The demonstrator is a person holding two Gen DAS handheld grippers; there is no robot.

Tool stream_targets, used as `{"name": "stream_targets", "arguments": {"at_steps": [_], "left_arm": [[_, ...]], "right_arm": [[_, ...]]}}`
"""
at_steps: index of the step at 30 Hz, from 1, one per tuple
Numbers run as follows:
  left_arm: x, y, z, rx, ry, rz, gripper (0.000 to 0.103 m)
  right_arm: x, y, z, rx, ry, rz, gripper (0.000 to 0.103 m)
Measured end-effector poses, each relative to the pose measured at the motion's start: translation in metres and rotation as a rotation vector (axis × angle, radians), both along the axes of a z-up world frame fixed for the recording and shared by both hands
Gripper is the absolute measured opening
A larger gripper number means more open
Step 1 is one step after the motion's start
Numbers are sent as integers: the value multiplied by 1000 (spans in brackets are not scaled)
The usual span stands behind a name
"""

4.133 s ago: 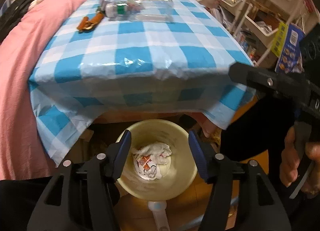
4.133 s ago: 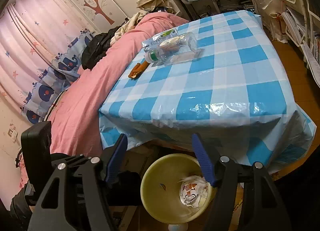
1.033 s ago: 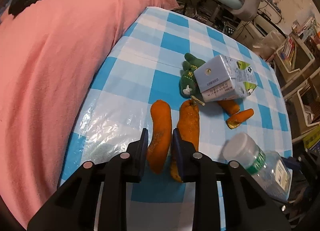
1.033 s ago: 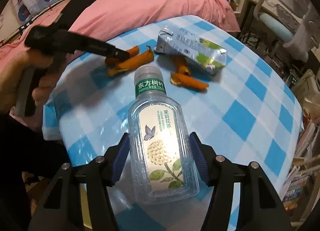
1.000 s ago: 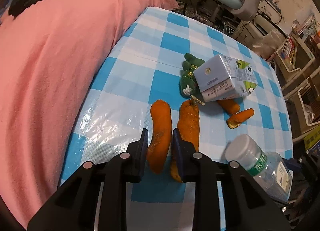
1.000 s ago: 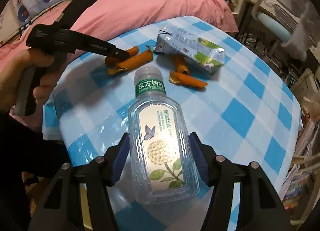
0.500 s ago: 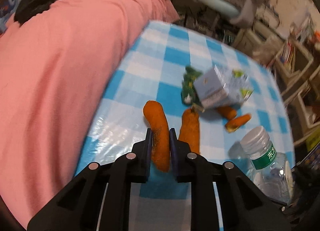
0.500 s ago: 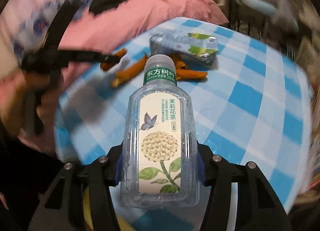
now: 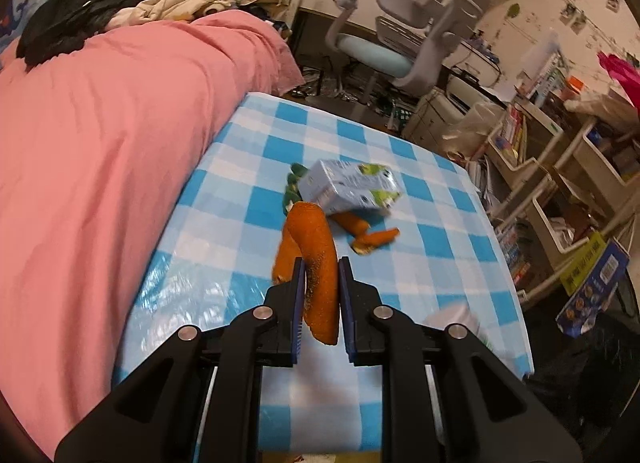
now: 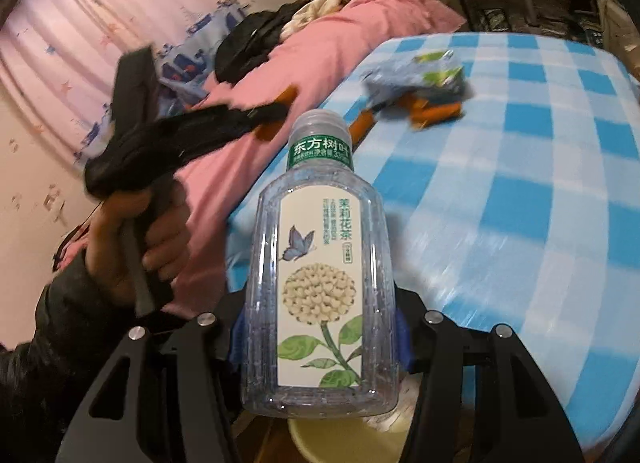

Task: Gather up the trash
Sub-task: 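Drop the orange peel and clear bottle into the yellow wastebasket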

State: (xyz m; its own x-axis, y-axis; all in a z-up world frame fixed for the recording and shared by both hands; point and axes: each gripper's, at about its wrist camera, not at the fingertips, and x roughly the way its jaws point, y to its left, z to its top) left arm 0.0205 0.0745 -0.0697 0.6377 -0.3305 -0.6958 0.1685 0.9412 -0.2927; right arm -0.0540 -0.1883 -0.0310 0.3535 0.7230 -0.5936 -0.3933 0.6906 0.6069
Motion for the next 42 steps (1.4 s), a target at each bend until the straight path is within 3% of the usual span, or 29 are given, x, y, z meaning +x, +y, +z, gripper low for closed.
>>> {"name": "stream_targets", "arguments": {"at_steps": [8,13,19,25,33,38,42], "left_arm": [[-37,-4,1,-2,-9,-17,16],[-57,-9,-1,9,-11,-33,16],[-79,-14,-7,15,7,-45,16],[-99,-17,-16,16,30,-51,16],[-136,-38,-39,23,108,-114,16],[-167,-59,-64,64,201,-162,16],[-188,-71,-90,84,329,-204,16]], "right_arm": [[-59,32,-31,-93,68,120,55],[-76,50,-57,-148,141,172,55],[-85,66,-77,-254,167,203,59],[-83,50,-62,-200,103,115,64],[-80,5,-36,-125,9,-125,71],[-80,-20,-29,-86,-9,-238,71],[-81,-26,-27,-73,-24,-277,71]]}}
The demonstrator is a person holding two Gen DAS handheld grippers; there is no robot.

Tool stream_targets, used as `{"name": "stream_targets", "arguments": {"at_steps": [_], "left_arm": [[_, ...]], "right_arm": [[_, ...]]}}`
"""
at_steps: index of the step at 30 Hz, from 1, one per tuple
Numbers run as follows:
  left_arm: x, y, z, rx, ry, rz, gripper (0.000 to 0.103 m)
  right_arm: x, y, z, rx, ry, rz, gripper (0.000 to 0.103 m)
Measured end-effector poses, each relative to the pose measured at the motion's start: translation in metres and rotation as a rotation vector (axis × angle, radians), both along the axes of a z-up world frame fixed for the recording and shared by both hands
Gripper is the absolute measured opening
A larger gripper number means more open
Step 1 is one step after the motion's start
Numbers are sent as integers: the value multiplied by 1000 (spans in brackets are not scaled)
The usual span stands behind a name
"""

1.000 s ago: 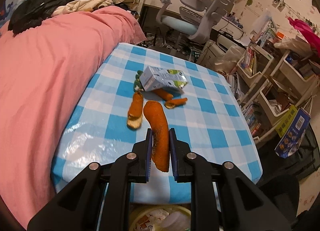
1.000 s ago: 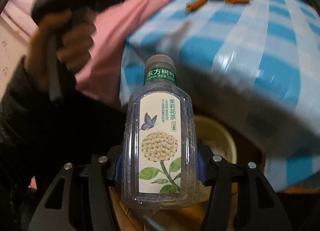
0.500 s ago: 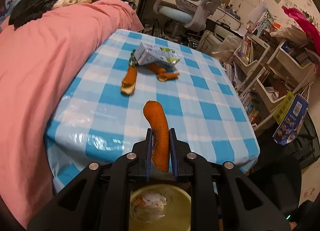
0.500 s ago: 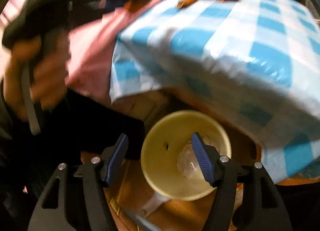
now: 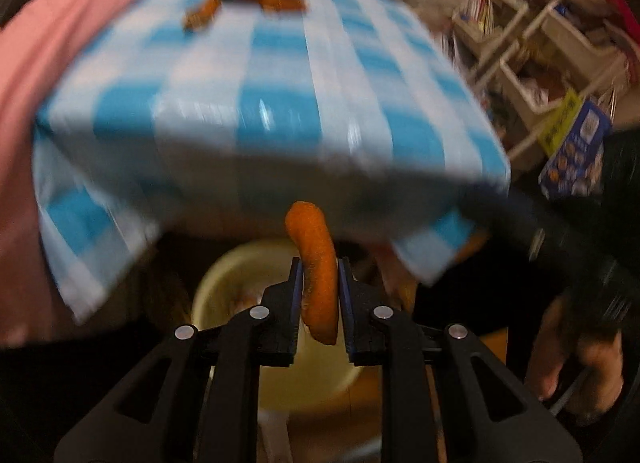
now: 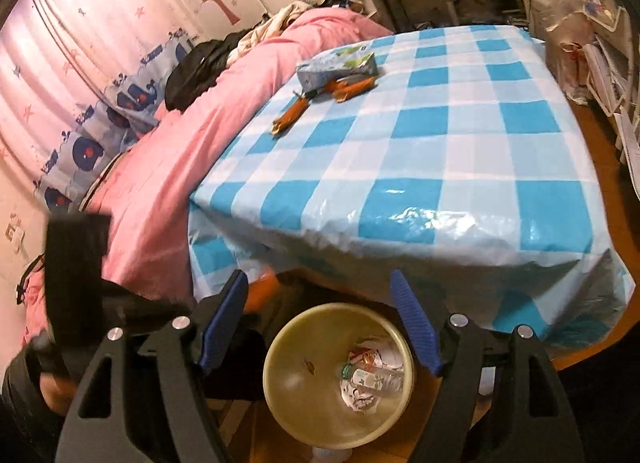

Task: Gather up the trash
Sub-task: 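Drop the orange peel and clear bottle into the yellow wastebasket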

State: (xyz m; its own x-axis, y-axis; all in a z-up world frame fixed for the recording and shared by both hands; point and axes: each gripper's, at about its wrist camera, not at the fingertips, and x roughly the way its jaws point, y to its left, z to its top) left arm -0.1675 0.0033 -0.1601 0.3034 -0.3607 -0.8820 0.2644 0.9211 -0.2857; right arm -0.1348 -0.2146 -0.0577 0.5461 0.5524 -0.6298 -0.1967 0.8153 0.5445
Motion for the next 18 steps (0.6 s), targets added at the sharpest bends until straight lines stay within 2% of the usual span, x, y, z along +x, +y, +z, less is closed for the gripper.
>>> {"name": "stream_targets", "arguments": {"at_steps": [1,2,3,5,8,18], "left_arm": [[-5,-3,-5,14,20,-10,17],[-8,-6,-9,26,39,-20,25],[-10,-10,-13,36,57,-32,40],[-12,-13,-14,77,46,-29,55],[-13,-6,-6,55,2,2,57],[-2,29,28,37,-210,230,72]], "right_arm": [[0,0,0,1,-2,-4,71],[-1,-2,1,2,-4,-8,71],[-2,-4,2,3,-6,-11,72],[-3,-7,2,4,-10,-15,72],[-7,-10,5,-1,-22,-24,72],[-8,-6,5,-20,-28,-20,73]]}}
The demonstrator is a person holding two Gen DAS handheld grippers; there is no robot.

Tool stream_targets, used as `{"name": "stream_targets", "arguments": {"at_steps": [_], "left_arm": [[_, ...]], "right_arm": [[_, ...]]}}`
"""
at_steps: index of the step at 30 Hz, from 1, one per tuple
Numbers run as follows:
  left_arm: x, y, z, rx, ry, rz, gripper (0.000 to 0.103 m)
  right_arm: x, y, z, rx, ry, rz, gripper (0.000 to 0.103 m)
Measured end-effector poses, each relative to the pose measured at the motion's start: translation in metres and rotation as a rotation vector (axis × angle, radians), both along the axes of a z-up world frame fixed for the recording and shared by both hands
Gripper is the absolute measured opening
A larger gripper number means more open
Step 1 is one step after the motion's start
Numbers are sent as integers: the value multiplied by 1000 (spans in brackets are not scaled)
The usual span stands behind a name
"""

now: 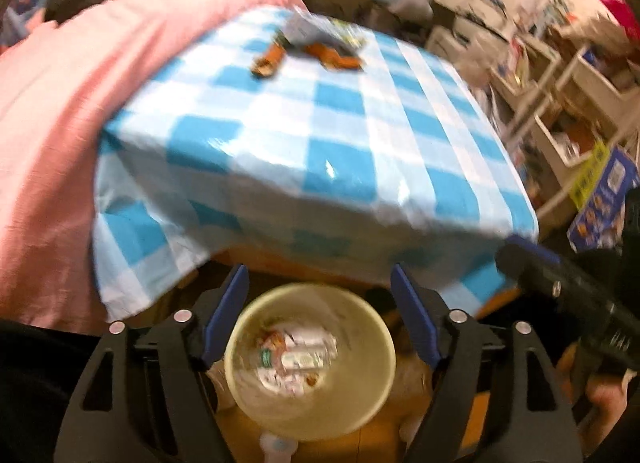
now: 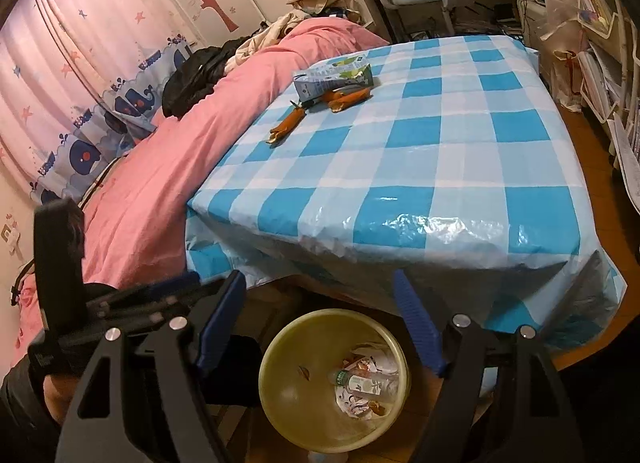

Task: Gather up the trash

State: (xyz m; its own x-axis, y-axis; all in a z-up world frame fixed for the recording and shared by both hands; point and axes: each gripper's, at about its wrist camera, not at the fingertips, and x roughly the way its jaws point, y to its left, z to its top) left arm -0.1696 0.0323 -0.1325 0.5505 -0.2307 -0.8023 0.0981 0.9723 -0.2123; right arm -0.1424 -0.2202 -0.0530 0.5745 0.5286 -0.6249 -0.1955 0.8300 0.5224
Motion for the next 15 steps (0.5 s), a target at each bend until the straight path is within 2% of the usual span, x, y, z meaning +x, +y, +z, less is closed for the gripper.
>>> {"name": "stream_targets", "arguments": {"at_steps": [8,15], "left_arm": [[2,13,7,-12,-45,71,74],[3,13,6,-9,-56,83,75]], "right_arm": [[-1,1,0,-7,-3,-1,74],[-2,2,0,-14,-6,1,74]]}}
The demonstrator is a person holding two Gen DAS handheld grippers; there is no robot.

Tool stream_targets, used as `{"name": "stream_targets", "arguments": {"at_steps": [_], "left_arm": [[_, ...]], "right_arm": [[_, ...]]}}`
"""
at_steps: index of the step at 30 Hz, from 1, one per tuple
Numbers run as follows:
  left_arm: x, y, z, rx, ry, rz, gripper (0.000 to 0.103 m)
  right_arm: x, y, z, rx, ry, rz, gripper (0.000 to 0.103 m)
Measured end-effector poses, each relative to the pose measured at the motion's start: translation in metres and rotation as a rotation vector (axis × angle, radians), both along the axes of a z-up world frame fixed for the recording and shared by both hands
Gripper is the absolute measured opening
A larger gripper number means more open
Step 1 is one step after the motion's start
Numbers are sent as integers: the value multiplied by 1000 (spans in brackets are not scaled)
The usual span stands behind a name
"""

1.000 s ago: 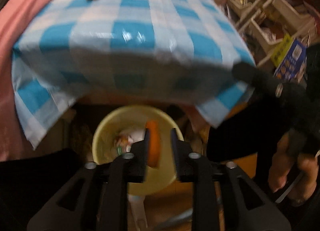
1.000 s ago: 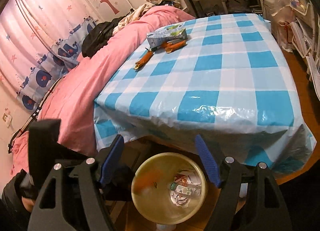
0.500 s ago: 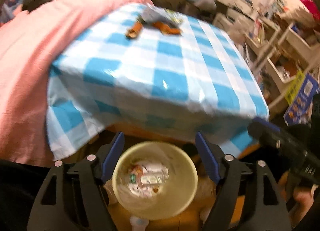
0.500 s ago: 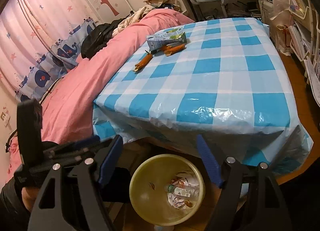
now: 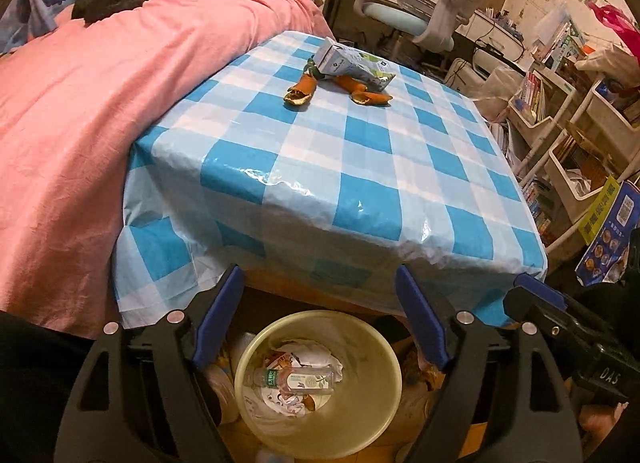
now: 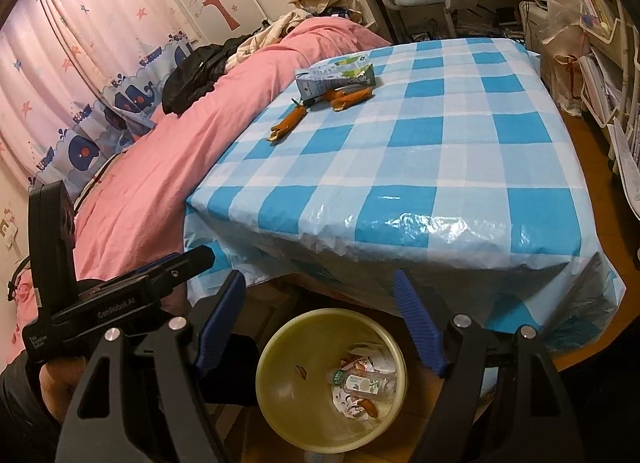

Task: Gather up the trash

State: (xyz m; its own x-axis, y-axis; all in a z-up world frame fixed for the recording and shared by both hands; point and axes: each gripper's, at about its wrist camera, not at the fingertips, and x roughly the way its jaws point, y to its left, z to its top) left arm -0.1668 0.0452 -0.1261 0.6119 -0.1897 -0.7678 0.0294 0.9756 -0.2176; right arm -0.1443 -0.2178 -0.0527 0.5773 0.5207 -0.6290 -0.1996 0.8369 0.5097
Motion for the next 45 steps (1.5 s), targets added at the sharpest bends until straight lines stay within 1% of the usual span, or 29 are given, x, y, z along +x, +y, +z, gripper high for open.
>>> {"name": "stream_targets", "arguments": {"at_steps": [27,36,45], "left_arm": [[1,2,0,0,-16,14,77],[4,-2,6,37,-40,-1,77],[2,-5,5,42,-42,-3,78]], "right_arm": [[1,0,2,-5,-12,-6,74],[2,-1,3,-9,-17,-8,74],[2,1,2,-15,-14,-4,74]]}}
